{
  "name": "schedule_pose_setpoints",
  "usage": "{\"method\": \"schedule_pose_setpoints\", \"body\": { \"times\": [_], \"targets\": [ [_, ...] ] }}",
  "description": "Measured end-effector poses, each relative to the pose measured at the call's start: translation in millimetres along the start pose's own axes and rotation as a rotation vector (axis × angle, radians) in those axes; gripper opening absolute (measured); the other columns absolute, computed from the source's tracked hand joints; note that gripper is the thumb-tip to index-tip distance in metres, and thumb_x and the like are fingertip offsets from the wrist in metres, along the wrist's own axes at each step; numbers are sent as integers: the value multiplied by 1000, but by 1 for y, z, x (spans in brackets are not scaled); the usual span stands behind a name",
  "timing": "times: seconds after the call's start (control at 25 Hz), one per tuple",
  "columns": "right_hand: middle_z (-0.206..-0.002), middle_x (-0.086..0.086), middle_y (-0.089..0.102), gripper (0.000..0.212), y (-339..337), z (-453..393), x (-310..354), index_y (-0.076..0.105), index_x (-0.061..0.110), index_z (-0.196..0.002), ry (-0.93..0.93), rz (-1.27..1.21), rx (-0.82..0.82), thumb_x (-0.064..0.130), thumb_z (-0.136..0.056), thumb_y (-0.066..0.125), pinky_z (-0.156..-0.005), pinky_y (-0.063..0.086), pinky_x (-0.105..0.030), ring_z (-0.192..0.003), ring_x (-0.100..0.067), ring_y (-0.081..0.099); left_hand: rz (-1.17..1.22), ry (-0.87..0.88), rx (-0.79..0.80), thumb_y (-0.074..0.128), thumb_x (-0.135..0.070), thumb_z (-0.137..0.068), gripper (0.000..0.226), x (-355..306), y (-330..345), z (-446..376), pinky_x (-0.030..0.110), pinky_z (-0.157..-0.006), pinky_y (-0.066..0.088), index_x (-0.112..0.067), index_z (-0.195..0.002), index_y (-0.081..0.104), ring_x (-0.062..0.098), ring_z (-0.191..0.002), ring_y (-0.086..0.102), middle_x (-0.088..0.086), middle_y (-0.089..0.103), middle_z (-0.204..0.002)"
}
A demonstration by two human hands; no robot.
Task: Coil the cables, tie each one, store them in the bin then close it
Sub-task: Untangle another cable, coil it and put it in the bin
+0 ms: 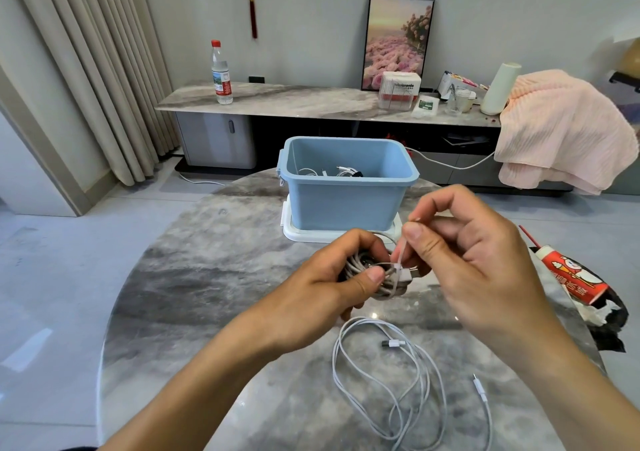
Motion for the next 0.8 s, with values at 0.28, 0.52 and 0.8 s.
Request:
{"method": "schedule_pose_setpoints", "body": {
  "times": [0.28,0.52,0.8],
  "targets": [
    [-65,-12,66,6,0,3,9,46,17,-98,-68,34,-33,13,-101,49,-64,53,-36,-59,-20,64,47,29,33,54,-23,-95,13,-1,12,1,33,-62,41,-11,-98,52,15,-70,43,-8,52,-80],
    [-61,-13,65,7,2,2,0,46,16,-97,15,-81,-56,12,-102,49,-55,48,-31,-55,-25,60,132,3,21,57,-33,-91,20,0,16,3,30,-62,38,-15,-89,51,13,-66,41,-5,47,-74],
    [-62,-10,68,6,1,2,-3,45,13,-97,48,-178,-64,9,-102,48,-56,46,-20,-52,-8,58,120,48,-34,59,-22,-92,21,-7,11,3,13,-60,39,-6,-87,47,2,-61,46,-16,54,-68]
  ]
}}
Point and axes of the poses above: each hand's wrist, its own z-axis away from the middle knuckle, its own y-axis out of the palm, x = y × z, the point moved 9 cm from there along -z, towards the middle knuckle
